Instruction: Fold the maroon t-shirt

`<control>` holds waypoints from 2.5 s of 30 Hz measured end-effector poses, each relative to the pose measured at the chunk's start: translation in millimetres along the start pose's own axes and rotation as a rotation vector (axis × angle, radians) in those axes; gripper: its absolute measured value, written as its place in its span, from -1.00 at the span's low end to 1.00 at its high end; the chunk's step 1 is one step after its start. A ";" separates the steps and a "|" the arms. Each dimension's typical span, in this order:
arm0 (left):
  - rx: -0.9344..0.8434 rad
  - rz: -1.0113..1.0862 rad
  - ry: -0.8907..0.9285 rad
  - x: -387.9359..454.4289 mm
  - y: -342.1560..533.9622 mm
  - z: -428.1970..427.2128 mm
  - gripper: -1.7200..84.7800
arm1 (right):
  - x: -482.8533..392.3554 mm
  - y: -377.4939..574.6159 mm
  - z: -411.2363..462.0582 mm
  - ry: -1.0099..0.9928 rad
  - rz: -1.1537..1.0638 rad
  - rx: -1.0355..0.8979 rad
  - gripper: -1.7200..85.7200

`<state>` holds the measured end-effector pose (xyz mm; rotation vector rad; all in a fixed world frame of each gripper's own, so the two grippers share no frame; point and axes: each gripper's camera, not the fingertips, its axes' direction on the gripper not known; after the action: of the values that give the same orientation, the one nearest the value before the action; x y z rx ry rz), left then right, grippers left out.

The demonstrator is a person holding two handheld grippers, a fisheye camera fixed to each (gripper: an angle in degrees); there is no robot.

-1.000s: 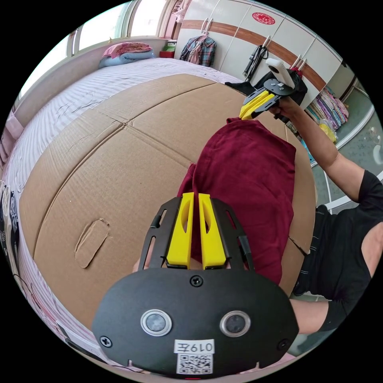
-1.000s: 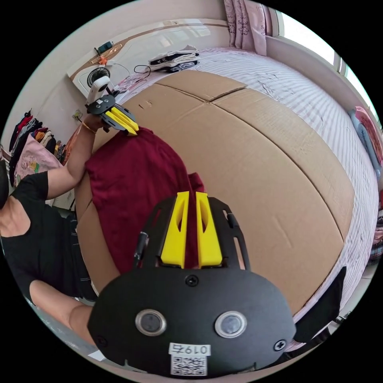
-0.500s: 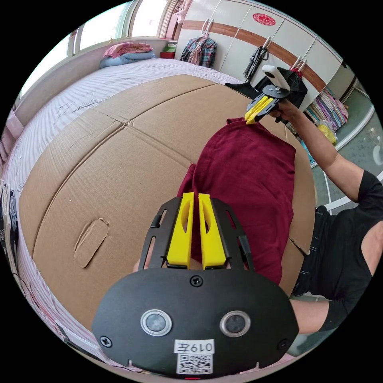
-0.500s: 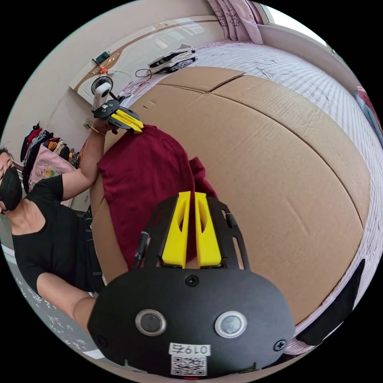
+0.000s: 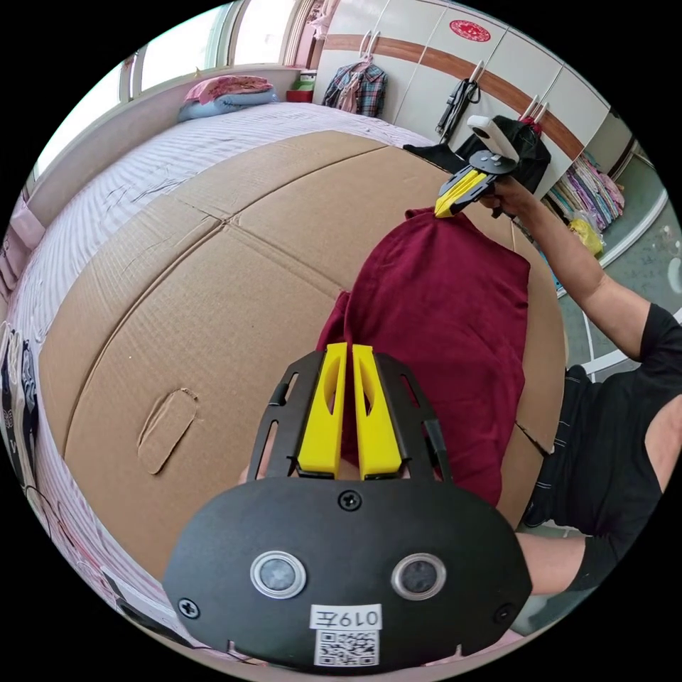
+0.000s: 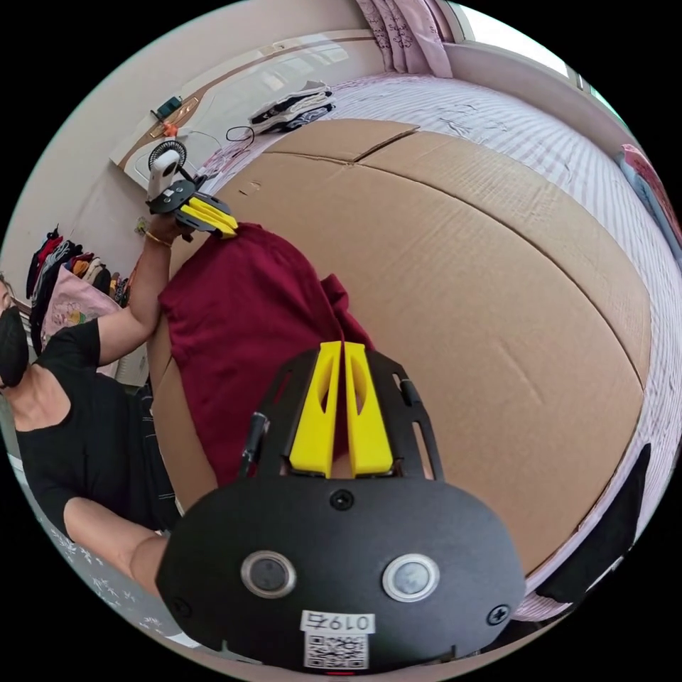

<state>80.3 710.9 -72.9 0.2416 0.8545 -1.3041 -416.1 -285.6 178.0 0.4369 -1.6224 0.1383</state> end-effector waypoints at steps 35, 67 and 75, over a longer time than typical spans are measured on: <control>0.039 -0.055 0.066 -16.3 28.4 4.9 -0.91 | 46.0 265.9 -229.1 -0.250 0.383 0.345 -0.77; 0.242 -0.281 0.174 -59.5 125.0 -53.0 -0.93 | -28.1 303.9 -272.5 -0.152 0.416 0.310 -0.93; 0.194 -0.499 0.112 -39.5 195.1 -53.1 -0.92 | -65.0 309.6 -271.5 -0.074 0.419 0.314 -0.88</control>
<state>235.2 828.6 -140.7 0.2653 0.9176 -1.8579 -271.7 105.0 195.8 0.3367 -1.7545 0.7066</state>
